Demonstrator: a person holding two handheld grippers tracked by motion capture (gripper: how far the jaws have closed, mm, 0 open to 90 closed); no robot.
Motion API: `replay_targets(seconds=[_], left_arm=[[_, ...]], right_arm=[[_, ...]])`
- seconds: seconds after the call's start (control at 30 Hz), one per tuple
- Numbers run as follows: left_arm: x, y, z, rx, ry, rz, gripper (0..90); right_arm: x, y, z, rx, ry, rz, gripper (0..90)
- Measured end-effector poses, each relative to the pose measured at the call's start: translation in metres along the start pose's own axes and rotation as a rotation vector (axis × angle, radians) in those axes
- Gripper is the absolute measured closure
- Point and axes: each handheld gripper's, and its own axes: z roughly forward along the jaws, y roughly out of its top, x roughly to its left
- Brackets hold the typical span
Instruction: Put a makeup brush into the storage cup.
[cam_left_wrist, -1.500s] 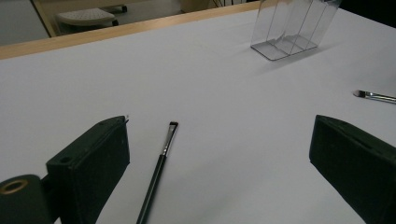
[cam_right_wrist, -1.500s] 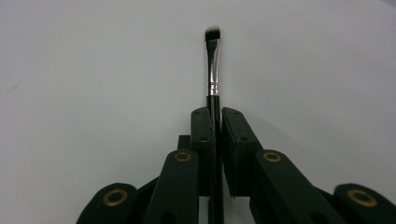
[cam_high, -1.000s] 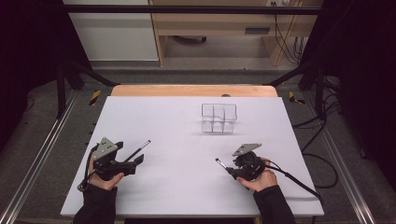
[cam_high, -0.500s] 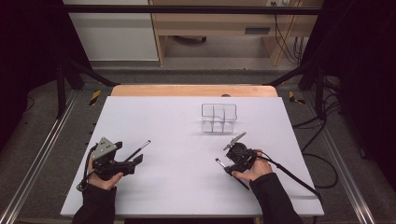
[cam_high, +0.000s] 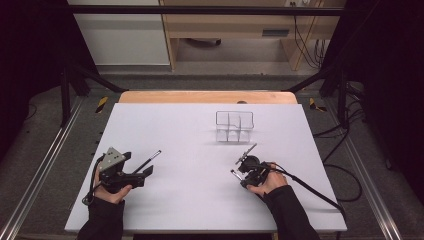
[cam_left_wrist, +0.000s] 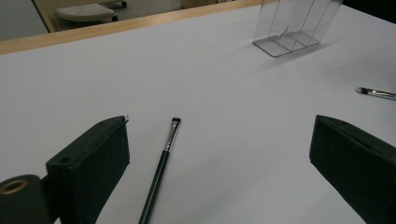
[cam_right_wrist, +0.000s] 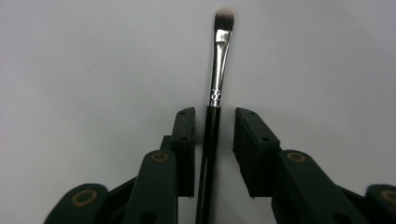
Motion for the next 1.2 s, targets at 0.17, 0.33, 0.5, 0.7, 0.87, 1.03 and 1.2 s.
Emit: replay_targets(seconds=[0.17,0.33,0.5,0.7,0.87,1.03,1.2], left_arm=[[0.0,0.0,0.0,0.004,-0.002,0.003,4.3],[0.0,0.0,0.0,0.004,-0.001,0.003,4.3],[0.0,0.0,0.001,0.004,-0.001,0.002,4.4],[0.0,0.0,0.001,0.005,-0.001,0.002,4.4],[0.0,0.0,0.001,0.006,-0.001,0.002,4.4],[-0.001,0.0,0.001,0.006,0.0,0.002,4.4],[-0.001,0.0,0.001,0.006,0.0,0.003,4.4]], right_arm=[[0.002,0.0,0.0,0.022,-0.009,0.001,78.3],[0.003,0.001,0.0,0.024,-0.005,0.002,84.2],[0.004,0.0,0.0,0.015,-0.014,-0.003,84.5],[0.004,-0.001,-0.001,0.011,-0.013,0.01,84.5],[0.003,-0.001,-0.011,-0.041,-0.008,0.031,84.5],[-0.001,-0.004,-0.029,-0.149,-0.011,0.052,84.5],[-0.004,-0.006,-0.039,-0.228,-0.012,0.072,84.5]])
